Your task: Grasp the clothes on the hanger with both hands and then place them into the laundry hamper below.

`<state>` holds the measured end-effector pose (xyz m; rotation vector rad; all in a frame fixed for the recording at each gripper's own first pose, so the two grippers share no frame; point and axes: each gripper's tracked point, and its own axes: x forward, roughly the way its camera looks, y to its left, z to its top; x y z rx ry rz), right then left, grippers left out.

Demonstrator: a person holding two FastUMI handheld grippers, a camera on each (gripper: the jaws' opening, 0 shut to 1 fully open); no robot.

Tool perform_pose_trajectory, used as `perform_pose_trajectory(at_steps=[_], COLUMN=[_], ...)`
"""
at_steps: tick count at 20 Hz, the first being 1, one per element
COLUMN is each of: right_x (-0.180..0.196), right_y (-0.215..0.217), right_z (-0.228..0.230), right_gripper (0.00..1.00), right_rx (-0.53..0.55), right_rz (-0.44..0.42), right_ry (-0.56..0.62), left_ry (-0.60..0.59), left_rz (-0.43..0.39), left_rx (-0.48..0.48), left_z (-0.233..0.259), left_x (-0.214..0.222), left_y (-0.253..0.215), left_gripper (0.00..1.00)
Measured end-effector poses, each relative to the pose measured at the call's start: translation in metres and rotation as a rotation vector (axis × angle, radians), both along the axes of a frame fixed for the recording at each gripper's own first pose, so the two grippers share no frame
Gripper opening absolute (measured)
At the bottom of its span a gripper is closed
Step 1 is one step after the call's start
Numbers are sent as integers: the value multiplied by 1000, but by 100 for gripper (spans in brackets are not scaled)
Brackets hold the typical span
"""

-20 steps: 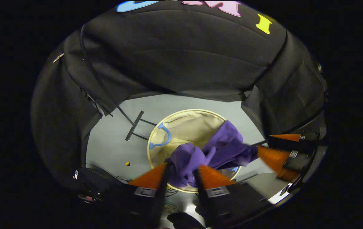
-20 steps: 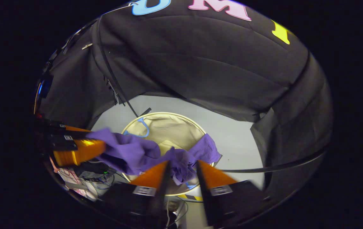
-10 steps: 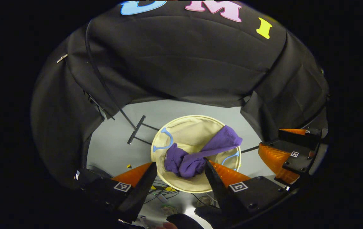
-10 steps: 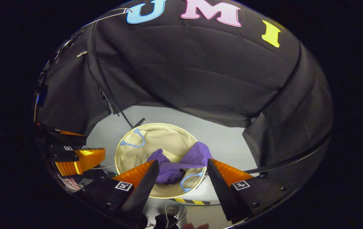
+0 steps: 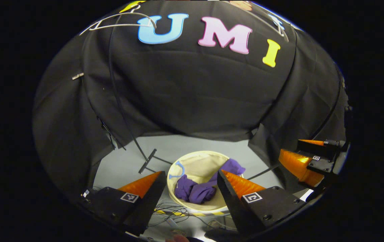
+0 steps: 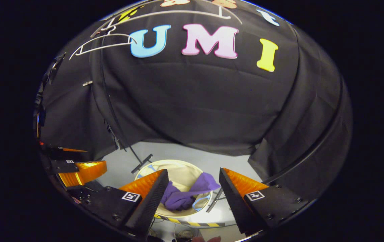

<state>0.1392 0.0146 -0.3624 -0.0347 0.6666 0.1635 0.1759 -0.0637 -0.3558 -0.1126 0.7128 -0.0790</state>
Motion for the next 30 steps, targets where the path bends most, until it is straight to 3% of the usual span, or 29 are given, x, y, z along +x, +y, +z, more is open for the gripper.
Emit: perform_pose_trajectory(at_steps=[5, 11, 20, 25, 30], right_x=[-3, -5, -28, -45, -57], right_y=[6, 14, 8, -1, -5], right_z=[74, 175, 308, 344, 342], right_gripper=[97, 97, 97, 94, 97], right_rx=[18, 52, 76, 102, 105], right_rz=[-34, -56, -89, -141, -140], right_ry=[-142, -328, -568, -611, -617], left_ry=[-198, -424, -636, -721, -771], left_rz=[28, 5, 40, 68, 64], left_rx=[19, 66, 62, 82, 99], left_z=[86, 191, 304, 347, 364], left_x=[-12, -22, -47, -63, -87], left_y=[21, 24, 27, 33, 29], left_gripper=[96, 95, 93, 93, 93])
